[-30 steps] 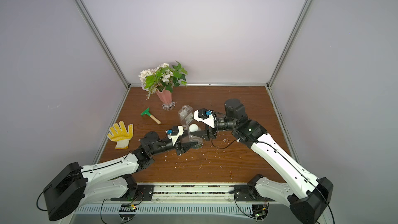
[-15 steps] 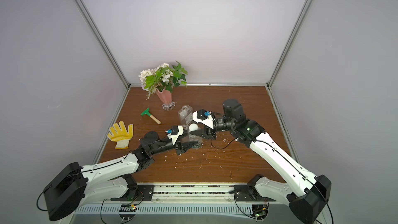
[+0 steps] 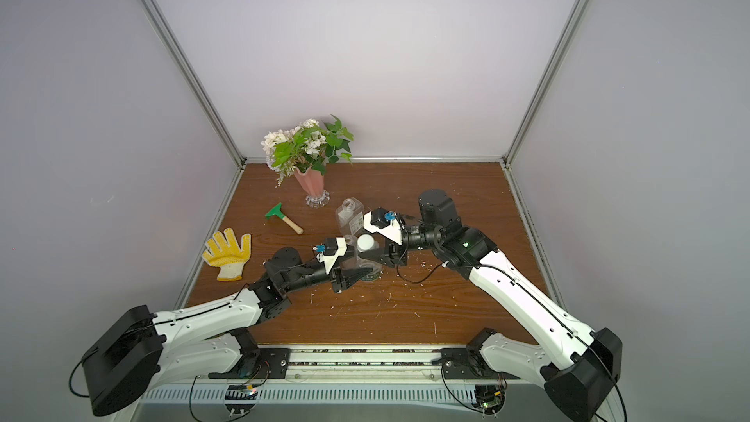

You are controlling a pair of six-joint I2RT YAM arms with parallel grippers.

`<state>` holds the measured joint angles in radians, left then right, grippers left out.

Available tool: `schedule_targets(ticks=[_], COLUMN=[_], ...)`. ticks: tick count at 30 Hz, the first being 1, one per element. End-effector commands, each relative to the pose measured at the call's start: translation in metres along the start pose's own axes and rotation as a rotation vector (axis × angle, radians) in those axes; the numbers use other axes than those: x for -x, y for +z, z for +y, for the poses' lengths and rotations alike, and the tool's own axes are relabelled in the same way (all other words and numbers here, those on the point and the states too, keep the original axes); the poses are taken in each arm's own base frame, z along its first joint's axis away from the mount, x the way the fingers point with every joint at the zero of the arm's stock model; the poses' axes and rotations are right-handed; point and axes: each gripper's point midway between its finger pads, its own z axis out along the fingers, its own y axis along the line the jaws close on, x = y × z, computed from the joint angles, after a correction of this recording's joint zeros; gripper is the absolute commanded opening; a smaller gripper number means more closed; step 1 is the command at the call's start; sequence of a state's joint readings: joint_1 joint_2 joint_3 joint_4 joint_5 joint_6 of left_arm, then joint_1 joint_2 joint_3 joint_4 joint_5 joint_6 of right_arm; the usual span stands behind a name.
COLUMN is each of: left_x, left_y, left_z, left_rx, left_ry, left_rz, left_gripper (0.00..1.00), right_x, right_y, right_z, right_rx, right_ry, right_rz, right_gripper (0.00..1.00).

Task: Screw on the bottle caps
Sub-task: Screw the bottle cap onto the plastic bottle.

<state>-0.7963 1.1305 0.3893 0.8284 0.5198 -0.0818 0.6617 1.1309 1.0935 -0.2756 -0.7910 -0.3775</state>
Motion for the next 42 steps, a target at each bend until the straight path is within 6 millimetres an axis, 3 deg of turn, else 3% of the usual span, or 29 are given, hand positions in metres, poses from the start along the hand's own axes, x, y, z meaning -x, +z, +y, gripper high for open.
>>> schedule_targets(ticks=[1, 15, 31, 42], left_x=[0.014, 0.01, 0.009, 0.023], left_y=[0.001, 0.003, 0.003, 0.0], left_z=[0.002, 0.002, 0.002, 0.001], left_rx=[-0.006, -0.01, -0.009, 0.0], left_ry=[0.028, 0.019, 0.019, 0.048], left_rz=[-0.041, -0.031, -0.031, -0.066], left_gripper=[0.56, 0.56, 0.56, 0.56], right_x=[0.024, 0.035, 0.023, 0.007], right_y=[-0.01, -0.015, -0.011, -0.006], right_z=[0.003, 0.005, 0.0, -0.001], right_rx=[-0.015, -0.026, -0.04, -0.043], right_ry=[-0.056, -0.089, -0.067, -0.021], right_rz=[-0.055, -0.078, -0.043, -0.022], right_gripper=[0.68, 0.68, 0.45, 0.42])
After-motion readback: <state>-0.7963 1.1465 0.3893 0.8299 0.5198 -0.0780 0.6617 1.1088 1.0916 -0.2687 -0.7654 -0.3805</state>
